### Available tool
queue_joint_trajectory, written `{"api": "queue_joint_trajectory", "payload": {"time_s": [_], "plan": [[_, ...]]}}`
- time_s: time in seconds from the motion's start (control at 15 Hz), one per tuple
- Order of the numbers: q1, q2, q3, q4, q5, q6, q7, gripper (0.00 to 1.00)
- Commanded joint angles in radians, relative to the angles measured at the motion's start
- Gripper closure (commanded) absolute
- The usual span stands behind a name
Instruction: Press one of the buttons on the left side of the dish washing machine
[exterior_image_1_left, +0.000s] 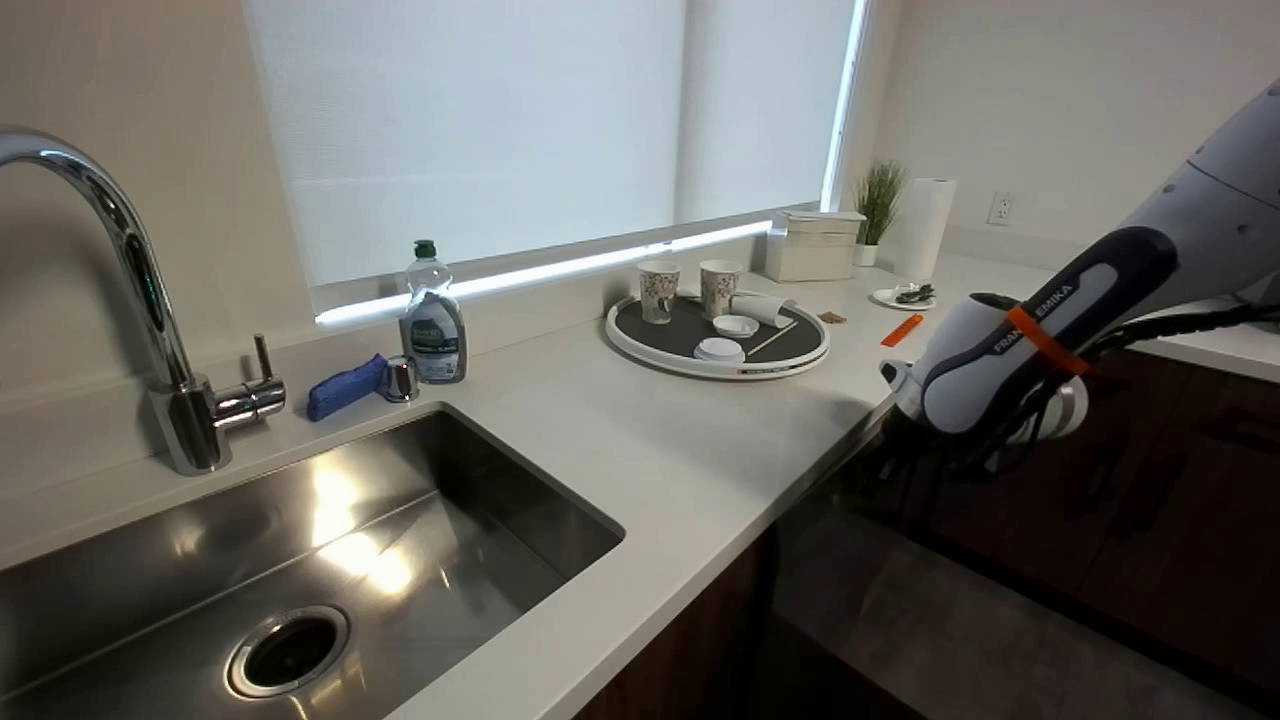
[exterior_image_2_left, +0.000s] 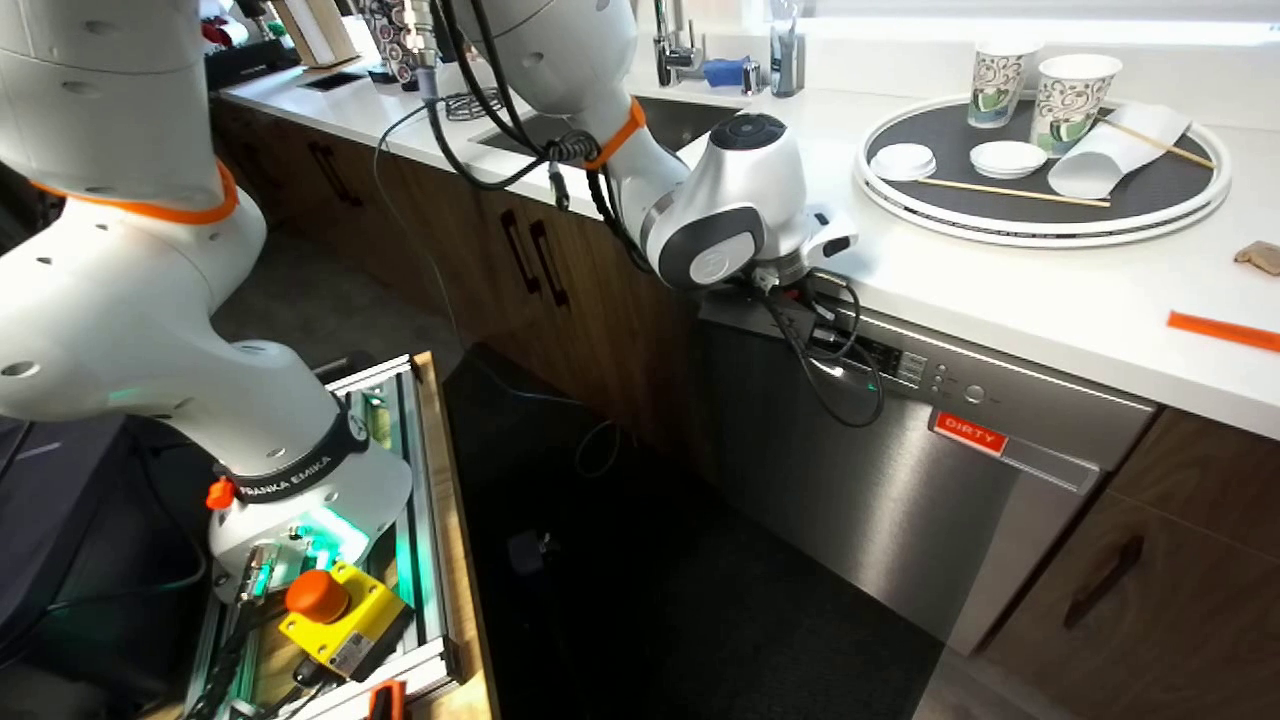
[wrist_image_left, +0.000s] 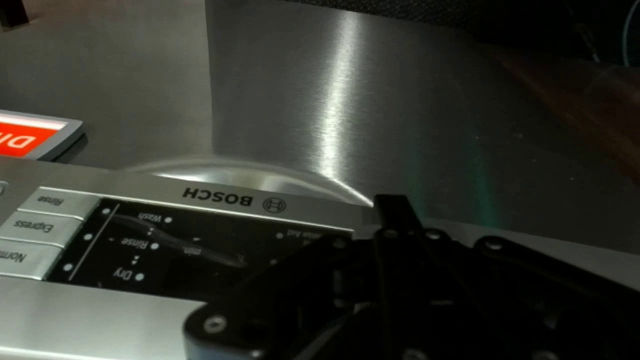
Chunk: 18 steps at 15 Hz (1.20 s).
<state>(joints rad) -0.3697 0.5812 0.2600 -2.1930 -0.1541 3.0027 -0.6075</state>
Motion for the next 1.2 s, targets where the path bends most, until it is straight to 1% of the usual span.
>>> {"api": "queue_joint_trajectory", "payload": {"time_s": [0.0, 0.2, 0.47, 0.73, 0.93, 1.13], "plan": [[-0.004, 0.032, 0.011, 0.021, 0.028, 0.037, 0.025, 1.00], [-0.002, 0.042, 0.005, 0.025, 0.040, 0.080, 0.070, 1.00], [-0.016, 0.047, 0.019, 0.024, 0.062, 0.094, 0.145, 1.00], [-0.058, 0.050, 0.065, 0.015, 0.104, 0.127, 0.191, 1.00], [-0.103, 0.059, 0.104, -0.007, 0.124, 0.204, 0.233, 1.00], [-0.131, 0.070, 0.124, -0.025, 0.103, 0.262, 0.283, 1.00]]}}
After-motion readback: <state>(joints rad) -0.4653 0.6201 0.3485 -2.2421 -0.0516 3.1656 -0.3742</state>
